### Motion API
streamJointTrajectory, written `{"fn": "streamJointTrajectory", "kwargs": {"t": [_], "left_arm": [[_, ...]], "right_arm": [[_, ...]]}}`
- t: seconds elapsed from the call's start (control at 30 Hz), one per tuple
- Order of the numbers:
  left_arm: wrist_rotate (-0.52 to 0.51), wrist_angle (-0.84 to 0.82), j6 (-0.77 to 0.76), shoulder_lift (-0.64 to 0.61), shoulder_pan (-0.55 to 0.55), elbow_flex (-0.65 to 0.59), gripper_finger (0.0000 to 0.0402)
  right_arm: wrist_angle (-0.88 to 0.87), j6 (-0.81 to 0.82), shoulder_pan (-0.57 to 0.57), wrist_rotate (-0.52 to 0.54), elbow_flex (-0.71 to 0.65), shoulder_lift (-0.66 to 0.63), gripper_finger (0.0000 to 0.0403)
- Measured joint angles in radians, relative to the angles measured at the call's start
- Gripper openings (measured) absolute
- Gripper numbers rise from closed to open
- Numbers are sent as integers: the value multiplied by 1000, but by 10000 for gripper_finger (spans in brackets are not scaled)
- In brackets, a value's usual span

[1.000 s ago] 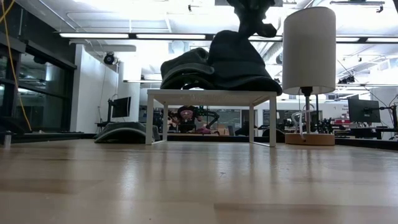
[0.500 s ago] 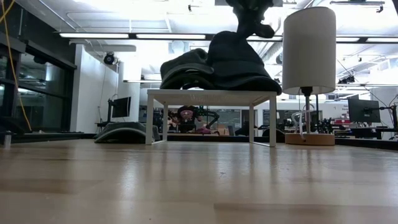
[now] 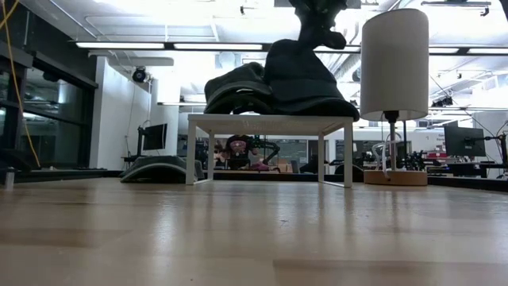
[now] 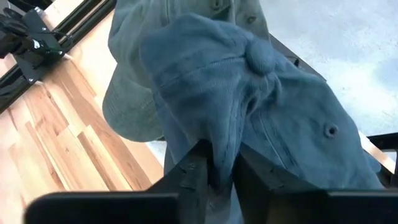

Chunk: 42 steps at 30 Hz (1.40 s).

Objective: Pick & Place hat
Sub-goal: Stack the dark blue cap on the dark blue cap on the shelf

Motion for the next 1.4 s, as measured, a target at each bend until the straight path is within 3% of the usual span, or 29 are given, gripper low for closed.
{"fn": "streamJointTrajectory", "kwargs": {"t": [0.27,0.5,1.4], "left_arm": [[-7,0,-27,0,0,0,217],[-26,0,-46,0,0,0,217],[-52,0,-79,0,0,0,217]], "right_arm": [[62,-11,-1,-45,0,0,123],[123,-38,-2,-80,0,0,154],[174,-149,-34,-112,0,-5,186]]}}
